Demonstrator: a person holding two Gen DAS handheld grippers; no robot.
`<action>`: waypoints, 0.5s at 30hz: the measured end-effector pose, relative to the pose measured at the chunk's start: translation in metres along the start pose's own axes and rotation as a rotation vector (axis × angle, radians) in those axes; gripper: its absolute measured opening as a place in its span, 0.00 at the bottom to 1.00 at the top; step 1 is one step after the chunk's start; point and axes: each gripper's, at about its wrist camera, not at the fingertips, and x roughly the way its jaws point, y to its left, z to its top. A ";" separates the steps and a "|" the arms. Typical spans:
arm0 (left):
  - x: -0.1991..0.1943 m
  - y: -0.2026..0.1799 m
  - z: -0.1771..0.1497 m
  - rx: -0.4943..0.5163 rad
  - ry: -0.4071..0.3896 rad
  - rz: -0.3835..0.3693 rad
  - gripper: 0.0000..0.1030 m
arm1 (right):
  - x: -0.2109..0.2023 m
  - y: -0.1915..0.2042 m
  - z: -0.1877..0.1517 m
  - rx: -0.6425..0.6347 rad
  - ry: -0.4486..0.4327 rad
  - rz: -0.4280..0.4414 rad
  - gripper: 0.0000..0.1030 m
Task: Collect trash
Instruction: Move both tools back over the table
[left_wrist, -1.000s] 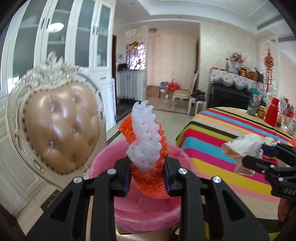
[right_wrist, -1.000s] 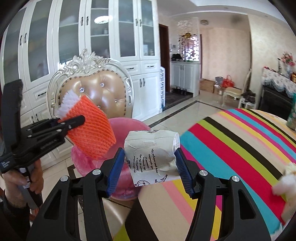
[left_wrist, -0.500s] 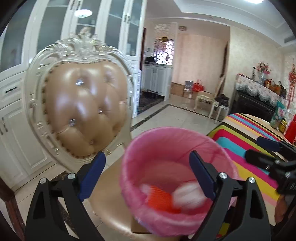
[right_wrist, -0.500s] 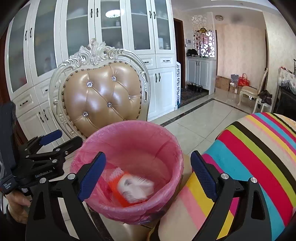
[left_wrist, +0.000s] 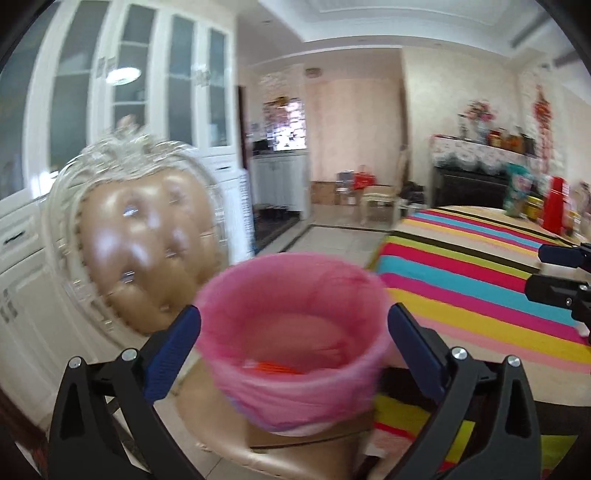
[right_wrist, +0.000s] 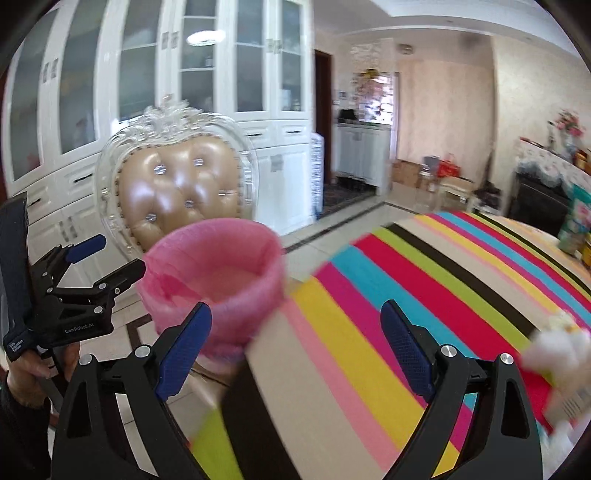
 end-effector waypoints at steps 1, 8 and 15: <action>-0.003 -0.014 0.001 0.016 -0.004 -0.033 0.95 | -0.008 -0.008 -0.005 0.014 0.002 -0.016 0.84; -0.007 -0.104 0.001 0.062 0.028 -0.278 0.95 | -0.079 -0.078 -0.051 0.147 0.006 -0.207 0.84; -0.016 -0.218 -0.003 0.212 0.086 -0.519 0.95 | -0.155 -0.145 -0.106 0.280 0.015 -0.416 0.84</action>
